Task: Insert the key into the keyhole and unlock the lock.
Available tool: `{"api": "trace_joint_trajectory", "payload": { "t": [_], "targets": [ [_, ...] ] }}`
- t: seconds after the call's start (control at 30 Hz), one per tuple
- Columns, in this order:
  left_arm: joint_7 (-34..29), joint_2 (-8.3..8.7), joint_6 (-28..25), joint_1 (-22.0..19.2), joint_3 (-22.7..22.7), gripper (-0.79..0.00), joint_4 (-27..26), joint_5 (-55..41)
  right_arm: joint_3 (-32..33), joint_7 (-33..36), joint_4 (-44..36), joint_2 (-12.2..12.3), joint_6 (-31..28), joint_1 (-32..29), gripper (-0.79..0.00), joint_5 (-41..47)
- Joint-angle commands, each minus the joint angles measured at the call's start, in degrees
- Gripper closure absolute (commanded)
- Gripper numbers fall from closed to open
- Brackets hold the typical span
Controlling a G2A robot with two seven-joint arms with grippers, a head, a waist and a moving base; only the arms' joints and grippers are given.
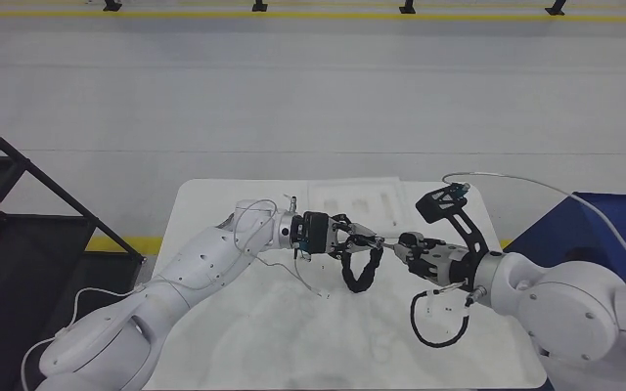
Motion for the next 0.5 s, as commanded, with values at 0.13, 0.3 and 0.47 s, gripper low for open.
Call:
{"api": "trace_joint_trajectory", "payload": {
  "t": [0.13,0.3,0.47],
  "targets": [
    [-0.06,-0.06,-0.2,0.31,-0.6,0.0,-0.07,0.53,-0.46,-0.12,0.0,0.06,0.45,0.21,0.0,-0.44],
    [-0.26,-0.09,-0.85,0.47,-1.05,0.0,-0.74,0.98,-0.72,-0.08,0.0,0.12,0.53,0.32,0.0,-0.56],
    [-0.86,-0.14,-1.91,0.71,-1.63,0.0,-1.47,0.62,-1.13,-0.2,0.0,0.17,0.76,0.4,0.0,-0.93]
  ]
}}
